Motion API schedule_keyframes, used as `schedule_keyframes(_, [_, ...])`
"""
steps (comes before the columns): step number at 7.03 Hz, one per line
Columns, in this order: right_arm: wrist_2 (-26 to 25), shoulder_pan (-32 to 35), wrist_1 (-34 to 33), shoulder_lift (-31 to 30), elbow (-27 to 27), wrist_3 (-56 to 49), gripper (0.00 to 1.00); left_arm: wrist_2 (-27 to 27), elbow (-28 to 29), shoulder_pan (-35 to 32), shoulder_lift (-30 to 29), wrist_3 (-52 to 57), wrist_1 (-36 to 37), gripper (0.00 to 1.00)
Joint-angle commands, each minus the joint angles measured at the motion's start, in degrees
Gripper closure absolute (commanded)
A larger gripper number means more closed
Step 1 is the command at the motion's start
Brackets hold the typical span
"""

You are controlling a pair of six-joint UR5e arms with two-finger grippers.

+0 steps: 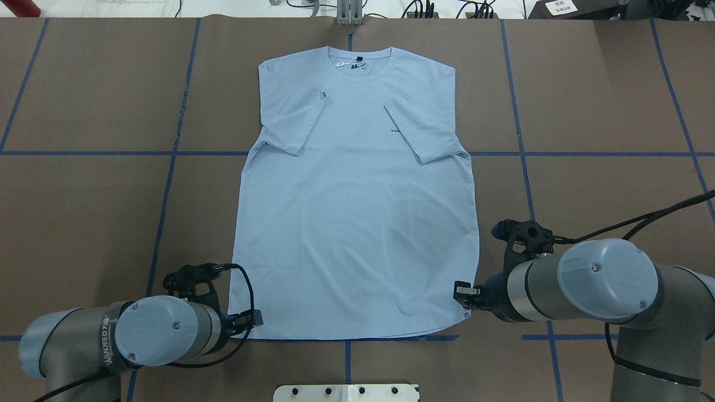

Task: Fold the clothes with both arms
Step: 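Grasp both hem corners with the left and right grippers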

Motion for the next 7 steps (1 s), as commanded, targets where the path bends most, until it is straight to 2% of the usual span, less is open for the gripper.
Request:
schedule_keyframes(1, [0.08,0.17,0.00,-0.15,0.00,0.00,1.00,0.11,0.12,0.03,-0.10,-0.07,0.01,0.19])
schedule_keyframes(7, [0.34,1.04,0.00,-0.41,0.00,0.00,1.00,-0.06,-0.49,-0.06,-0.80,-0.33,0.01,0.95])
